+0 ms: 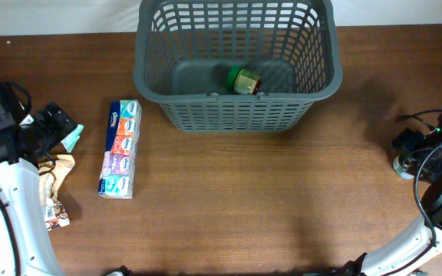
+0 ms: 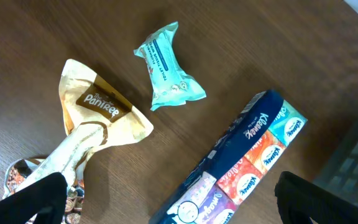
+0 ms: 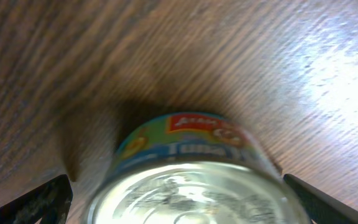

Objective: Pack container

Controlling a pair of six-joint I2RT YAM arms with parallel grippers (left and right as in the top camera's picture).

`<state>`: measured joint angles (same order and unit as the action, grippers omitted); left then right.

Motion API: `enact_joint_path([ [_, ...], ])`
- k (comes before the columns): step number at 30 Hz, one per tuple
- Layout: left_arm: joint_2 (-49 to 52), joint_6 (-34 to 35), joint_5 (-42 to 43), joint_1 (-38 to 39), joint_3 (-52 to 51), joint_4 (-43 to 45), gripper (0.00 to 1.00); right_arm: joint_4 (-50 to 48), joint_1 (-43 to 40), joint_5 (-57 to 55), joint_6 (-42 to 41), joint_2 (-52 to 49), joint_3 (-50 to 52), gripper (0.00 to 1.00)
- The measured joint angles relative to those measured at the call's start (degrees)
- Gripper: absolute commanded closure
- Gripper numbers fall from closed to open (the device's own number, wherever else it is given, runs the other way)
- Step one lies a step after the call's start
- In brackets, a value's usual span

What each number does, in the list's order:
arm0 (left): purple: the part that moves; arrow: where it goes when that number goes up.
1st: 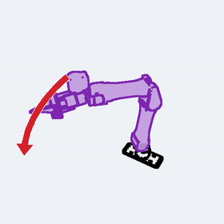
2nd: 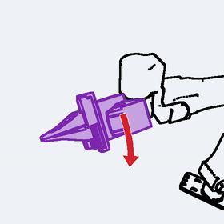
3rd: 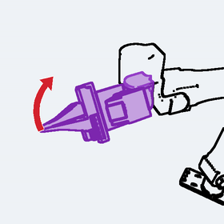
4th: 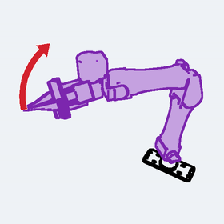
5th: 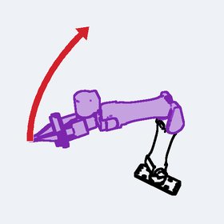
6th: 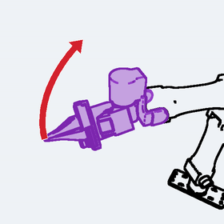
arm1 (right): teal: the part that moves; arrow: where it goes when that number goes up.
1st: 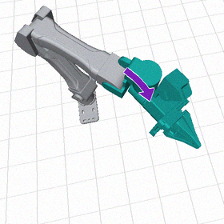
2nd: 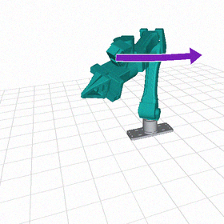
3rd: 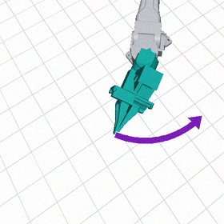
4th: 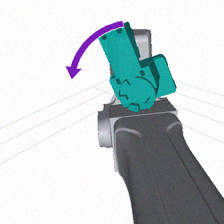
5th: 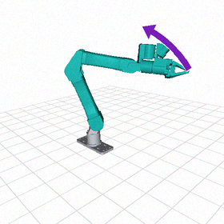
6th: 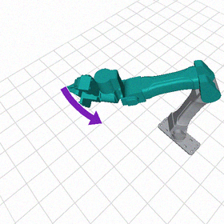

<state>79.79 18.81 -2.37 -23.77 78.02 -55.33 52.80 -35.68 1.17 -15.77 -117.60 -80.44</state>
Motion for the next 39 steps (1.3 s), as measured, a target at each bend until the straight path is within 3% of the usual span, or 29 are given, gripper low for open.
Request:
enact_joint_path([
  [13, 0.00, 0.00, 0.02, 0.00, 0.00, 0.00, 0.00, 0.00, 0.52, -0.26, 0.15, 0.00, 0.00, 0.00],
  [19, 0.00, 0.02, 0.00, 0.00, 0.00, 0.00, 0.00, -0.02, 0.52, -0.96, 0.98, -0.02, 0.00, 0.27],
  [24, 0.00, 0.02, 0.02, 0.00, 0.00, 0.00, 0.00, -0.02, 0.52, -1.11, 0.74, 0.00, 0.00, 0.37],
  [33, 0.00, 0.00, 0.02, 0.00, 0.00, -0.02, 0.00, -0.92, 0.42, -0.28, 0.81, 4.50, -2.56, 0.67],
  [36, 0.00, 0.00, 0.00, 0.02, 0.00, -0.02, 0.00, -0.94, 0.48, -0.68, 0.57, 4.46, -2.67, 0.67],
  [37, 0.00, 0.02, 0.00, 0.00, 0.00, 0.00, 0.00, -0.55, 0.52, -0.72, 0.57, 3.04, -1.79, 0.62],
  [39, 0.00, 0.02, 0.02, 0.00, 0.00, 0.00, 0.00, -0.15, 0.52, -0.83, 0.39, 0.15, -0.02, 0.26],
])
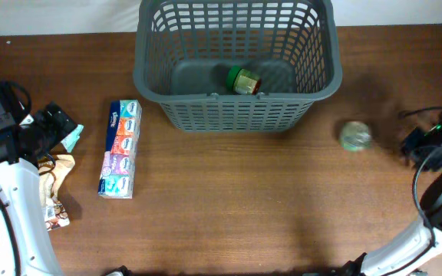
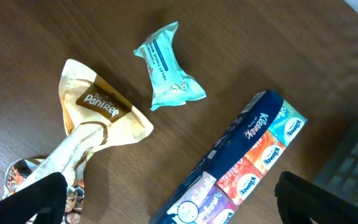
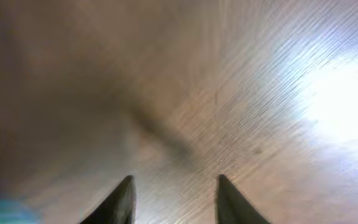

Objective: Pack container

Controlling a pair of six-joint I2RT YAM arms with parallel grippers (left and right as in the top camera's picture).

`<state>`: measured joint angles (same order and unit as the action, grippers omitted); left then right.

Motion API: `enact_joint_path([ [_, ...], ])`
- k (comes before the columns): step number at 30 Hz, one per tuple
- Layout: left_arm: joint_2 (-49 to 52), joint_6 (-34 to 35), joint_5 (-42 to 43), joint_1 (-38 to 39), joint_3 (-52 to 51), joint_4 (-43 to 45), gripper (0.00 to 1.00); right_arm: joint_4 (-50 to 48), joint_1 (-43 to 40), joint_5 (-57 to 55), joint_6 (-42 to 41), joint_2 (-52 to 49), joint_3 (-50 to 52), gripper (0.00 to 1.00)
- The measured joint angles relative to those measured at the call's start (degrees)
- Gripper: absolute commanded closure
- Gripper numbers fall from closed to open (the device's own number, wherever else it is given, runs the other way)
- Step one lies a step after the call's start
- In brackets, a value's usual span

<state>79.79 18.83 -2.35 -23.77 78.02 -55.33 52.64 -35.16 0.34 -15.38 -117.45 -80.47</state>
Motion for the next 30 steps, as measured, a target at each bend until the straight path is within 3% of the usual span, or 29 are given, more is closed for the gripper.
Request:
enact_joint_path([
  [1, 0.00, 0.00, -0.02, 0.00, 0.00, 0.02, 0.00, 0.52, -0.02, 0.42, -0.17, -0.63, 0.09, 0.15],
  [4, 0.00, -0.02, -0.02, 0.00, 0.00, 0.02, 0.00, 0.28, 0.00, 0.09, -0.39, -0.57, 0.13, 0.01],
  [20, 0.00, -0.02, 0.00, 0.00, 0.00, 0.00, 0.00, 0.24, 0.00, 2.45, -0.26, -0.57, 0.13, 0.01],
  [30, 0.00, -0.02, -0.02, 0.00, 0.00, 0.00, 0.00, -0.09, 2.03, 7.02, 5.55, -0.48, -0.79, 0.01],
])
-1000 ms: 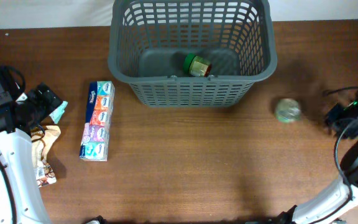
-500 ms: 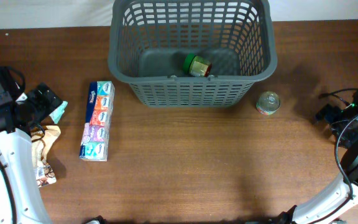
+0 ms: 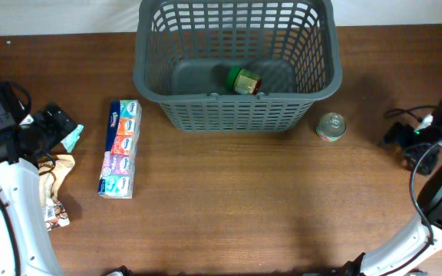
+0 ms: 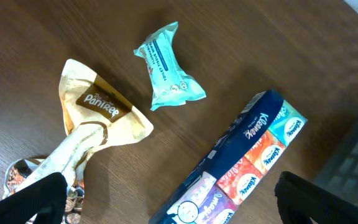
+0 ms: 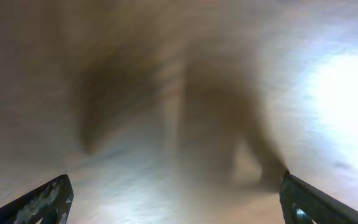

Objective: Pack container

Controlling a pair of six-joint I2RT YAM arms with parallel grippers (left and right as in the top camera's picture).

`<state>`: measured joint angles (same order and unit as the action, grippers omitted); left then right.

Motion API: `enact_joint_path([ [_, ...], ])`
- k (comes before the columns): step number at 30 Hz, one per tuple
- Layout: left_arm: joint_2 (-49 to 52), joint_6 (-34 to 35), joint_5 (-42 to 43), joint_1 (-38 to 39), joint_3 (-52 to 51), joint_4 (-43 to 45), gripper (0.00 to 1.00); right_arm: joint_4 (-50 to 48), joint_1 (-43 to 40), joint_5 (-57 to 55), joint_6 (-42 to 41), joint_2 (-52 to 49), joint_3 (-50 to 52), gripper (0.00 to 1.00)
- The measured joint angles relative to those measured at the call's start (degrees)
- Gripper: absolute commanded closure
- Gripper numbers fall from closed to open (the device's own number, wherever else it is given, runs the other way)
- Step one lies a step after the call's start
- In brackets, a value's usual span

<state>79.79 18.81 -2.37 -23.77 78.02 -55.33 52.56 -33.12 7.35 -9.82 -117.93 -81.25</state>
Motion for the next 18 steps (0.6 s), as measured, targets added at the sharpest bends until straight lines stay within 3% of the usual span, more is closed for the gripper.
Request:
enact_joint_path([
  [9, 0.00, 0.02, 0.02, 0.00, 0.00, 0.00, 0.00, 0.50, 11.23, 0.87, 3.10, 0.00, -2.60, 0.01],
  [18, 0.00, 0.00, 0.00, 0.00, 0.00, 0.00, 0.00, 6.84, 12.81, -0.87, 3.85, -0.15, -13.57, 0.01],
])
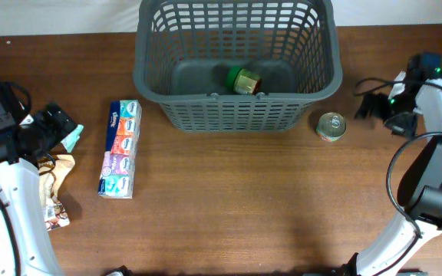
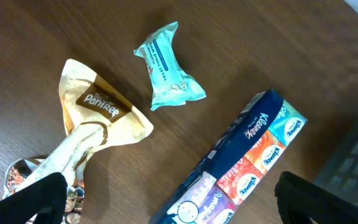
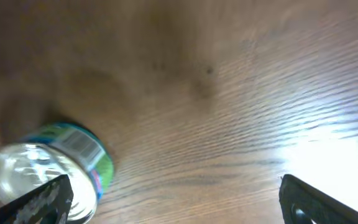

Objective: Pack container

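A grey slatted basket [image 1: 236, 107] stands at the back middle with a green-and-gold jar [image 1: 244, 80] on its floor. A tuna can [image 1: 331, 126] [image 3: 42, 180] stands on the table just off the basket's front right corner. My right gripper [image 1: 376, 107] [image 3: 176, 202] hangs open just right of the can; the can shows by its left finger. At the far left my left gripper [image 1: 56, 123] [image 2: 169, 199] hangs open and empty above a multicolour tissue pack [image 1: 120, 148] [image 2: 241, 168], a teal wipes packet [image 2: 168, 67] and a beige snack bag [image 2: 92, 124].
The brown wooden table [image 1: 244, 207] carries everything. The tissue pack lies lengthwise left of the basket. The snack bag [image 1: 56, 192] lies near the left edge under the left arm. Cables trail off the right arm by the right edge.
My right gripper has moved from near the right edge to farther back and left, closer to the tuna can. The can, the left arm and the other items have not moved.
My right gripper was open around the tuna can at the far right edge. Then the can was left of it, blurred, with the jaws close together. Then the can stood by the basket's corner with the gripper open away from it. Now the gripper is beside it.
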Controlling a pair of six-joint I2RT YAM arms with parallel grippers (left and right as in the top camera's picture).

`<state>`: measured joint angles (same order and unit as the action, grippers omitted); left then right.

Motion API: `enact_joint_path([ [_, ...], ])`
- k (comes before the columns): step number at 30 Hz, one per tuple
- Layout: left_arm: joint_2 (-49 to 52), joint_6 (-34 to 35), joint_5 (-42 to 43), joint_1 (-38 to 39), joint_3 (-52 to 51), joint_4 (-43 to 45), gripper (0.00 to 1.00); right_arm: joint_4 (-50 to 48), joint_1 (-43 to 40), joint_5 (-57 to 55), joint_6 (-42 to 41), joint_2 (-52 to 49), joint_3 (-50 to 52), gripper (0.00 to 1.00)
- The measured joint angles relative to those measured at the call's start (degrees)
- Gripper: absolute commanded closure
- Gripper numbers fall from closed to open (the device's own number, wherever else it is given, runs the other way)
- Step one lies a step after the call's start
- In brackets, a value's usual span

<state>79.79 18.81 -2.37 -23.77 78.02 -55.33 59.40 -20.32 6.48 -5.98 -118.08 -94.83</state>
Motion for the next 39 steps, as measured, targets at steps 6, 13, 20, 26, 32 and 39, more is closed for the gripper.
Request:
enact_joint_path([
  [6, 0.00, 0.00, 0.00, 0.00, 0.00, 0.00, 0.01, 2.54, 0.09, -0.20, 0.00, 0.00, -5.97, 0.01],
  [13, 0.00, 0.02, 0.02, 0.00, 0.00, 0.00, 0.00, 3.37, 1.49, -0.15, 0.00, -0.07, -6.12, 0.01],
  [20, 0.00, 0.00, 0.02, 0.00, 0.00, 0.00, 0.00, 3.43, 4.46, 0.52, 0.81, -0.07, -6.12, 0.01],
  [26, 0.00, 0.00, 0.02, 0.00, 0.00, 0.00, 0.00, 4.44, 5.22, 0.48, 2.01, -0.07, -6.12, 0.01],
  [32, 0.00, 0.00, 0.02, 0.00, 0.00, 0.00, 0.00, 4.76, 6.23, 0.48, 3.21, -0.07, -6.12, 0.01],
  [39, 0.00, 0.00, 0.02, 0.00, 0.00, 0.00, 0.00, 4.81, 8.37, 0.48, 3.45, -0.07, -6.12, 0.01],
])
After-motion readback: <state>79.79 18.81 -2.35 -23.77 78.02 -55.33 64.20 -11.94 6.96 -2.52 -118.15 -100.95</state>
